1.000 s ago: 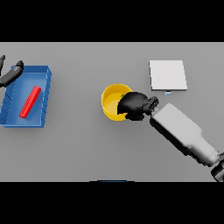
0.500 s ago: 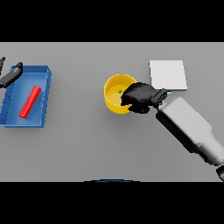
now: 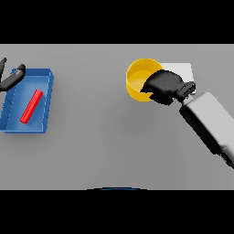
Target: Pick up the red beaker and tilt it to pour out 1 green nut into yellow bowl. Pick up the yellow bowl and place it on the metallic measuring scale.
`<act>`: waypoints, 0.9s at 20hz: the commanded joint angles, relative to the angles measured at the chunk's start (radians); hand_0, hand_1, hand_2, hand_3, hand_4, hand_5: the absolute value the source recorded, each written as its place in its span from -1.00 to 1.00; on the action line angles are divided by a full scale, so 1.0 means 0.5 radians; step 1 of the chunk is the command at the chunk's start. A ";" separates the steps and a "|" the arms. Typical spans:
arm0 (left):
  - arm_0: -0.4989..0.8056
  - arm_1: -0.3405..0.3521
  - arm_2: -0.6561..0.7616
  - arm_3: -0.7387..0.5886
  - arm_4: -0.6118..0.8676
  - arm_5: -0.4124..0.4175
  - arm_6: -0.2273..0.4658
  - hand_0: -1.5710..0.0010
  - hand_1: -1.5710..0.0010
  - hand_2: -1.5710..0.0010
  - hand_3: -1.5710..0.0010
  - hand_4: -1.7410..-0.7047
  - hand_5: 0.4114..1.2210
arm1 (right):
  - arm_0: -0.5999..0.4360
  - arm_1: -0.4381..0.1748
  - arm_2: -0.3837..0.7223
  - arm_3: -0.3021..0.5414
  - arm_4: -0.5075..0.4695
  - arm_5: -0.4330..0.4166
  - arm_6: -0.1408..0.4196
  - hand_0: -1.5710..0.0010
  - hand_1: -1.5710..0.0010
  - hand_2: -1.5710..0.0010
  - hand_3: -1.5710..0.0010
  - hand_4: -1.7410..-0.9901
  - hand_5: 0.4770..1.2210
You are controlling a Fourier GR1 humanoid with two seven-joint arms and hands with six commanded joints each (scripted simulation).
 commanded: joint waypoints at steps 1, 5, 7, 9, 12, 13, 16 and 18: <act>0.001 -0.001 0.003 -0.016 0.006 0.012 0.006 1.00 1.00 1.00 1.00 0.96 -0.28 | -0.012 -0.023 -0.017 0.033 0.002 -0.022 -0.050 -0.99 -1.00 -0.93 -0.46 -1.00 1.00; 0.012 0.022 0.004 -0.046 0.016 0.024 0.073 1.00 1.00 1.00 1.00 0.95 -0.24 | -0.030 -0.042 -0.104 0.173 0.017 -0.127 -0.033 -1.00 -1.00 -0.95 -0.47 -1.00 1.00; 0.003 0.021 -0.002 -0.048 0.021 0.018 0.121 1.00 1.00 1.00 1.00 0.95 -0.23 | -0.059 -0.056 -0.145 0.318 0.039 -0.206 -0.051 -1.00 -1.00 -0.96 -0.46 -1.00 1.00; 0.005 0.008 0.006 -0.020 0.022 0.015 0.093 1.00 1.00 1.00 1.00 0.94 -0.21 | -0.093 -0.062 -0.168 0.441 0.065 -0.283 -0.082 -1.00 -1.00 -0.96 -0.46 -1.00 1.00; -0.004 0.008 -0.002 -0.024 0.008 0.020 0.094 1.00 1.00 1.00 1.00 0.95 -0.20 | -0.117 -0.064 -0.220 0.642 0.080 -0.396 -0.125 -1.00 -1.00 -0.96 -0.46 -1.00 1.00; 0.016 0.027 -0.008 -0.051 0.005 0.024 0.103 1.00 1.00 1.00 1.00 0.96 -0.20 | -0.121 -0.061 -0.234 0.697 0.082 -0.410 -0.126 -1.00 -1.00 -0.96 -0.46 -1.00 1.00; 0.016 0.026 -0.003 -0.024 0.005 0.013 0.097 1.00 1.00 1.00 1.00 0.97 -0.24 | -0.161 -0.038 -0.262 0.896 0.112 -0.500 -0.169 -1.00 -1.00 -0.89 -0.52 -1.00 1.00; 0.016 0.031 0.011 -0.034 0.021 0.013 0.086 1.00 1.00 1.00 1.00 0.96 -0.25 | -0.198 -0.008 -0.291 1.040 0.120 -0.532 -0.169 -1.00 -1.00 -0.86 -0.61 -1.00 1.00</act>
